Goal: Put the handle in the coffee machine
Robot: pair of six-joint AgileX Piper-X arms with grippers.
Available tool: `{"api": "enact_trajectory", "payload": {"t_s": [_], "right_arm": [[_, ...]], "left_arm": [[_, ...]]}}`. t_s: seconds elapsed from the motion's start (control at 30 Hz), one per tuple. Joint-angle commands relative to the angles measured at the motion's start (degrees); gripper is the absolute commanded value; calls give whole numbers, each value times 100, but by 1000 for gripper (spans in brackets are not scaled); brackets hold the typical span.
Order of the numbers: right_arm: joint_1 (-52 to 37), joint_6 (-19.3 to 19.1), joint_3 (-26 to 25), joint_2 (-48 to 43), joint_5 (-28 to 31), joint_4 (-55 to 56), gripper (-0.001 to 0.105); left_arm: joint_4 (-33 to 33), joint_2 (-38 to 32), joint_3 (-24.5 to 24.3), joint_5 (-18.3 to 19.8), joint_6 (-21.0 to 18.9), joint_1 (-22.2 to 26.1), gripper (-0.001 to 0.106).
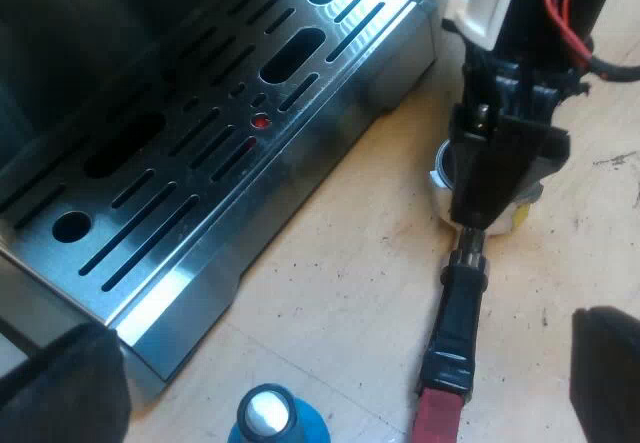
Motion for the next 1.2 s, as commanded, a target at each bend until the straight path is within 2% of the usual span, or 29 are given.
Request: {"api": "enact_trajectory", "payload": {"t_s": [0.03,1.2], "right_arm": [[-20,13,12,48,-120,-29,87],[-20,-404,12,91,-368,-28,87]], "left_arm": [[-19,2,-53,62,-2,-29,90],[-19,2,-53,62,-2,-29,90]]}}
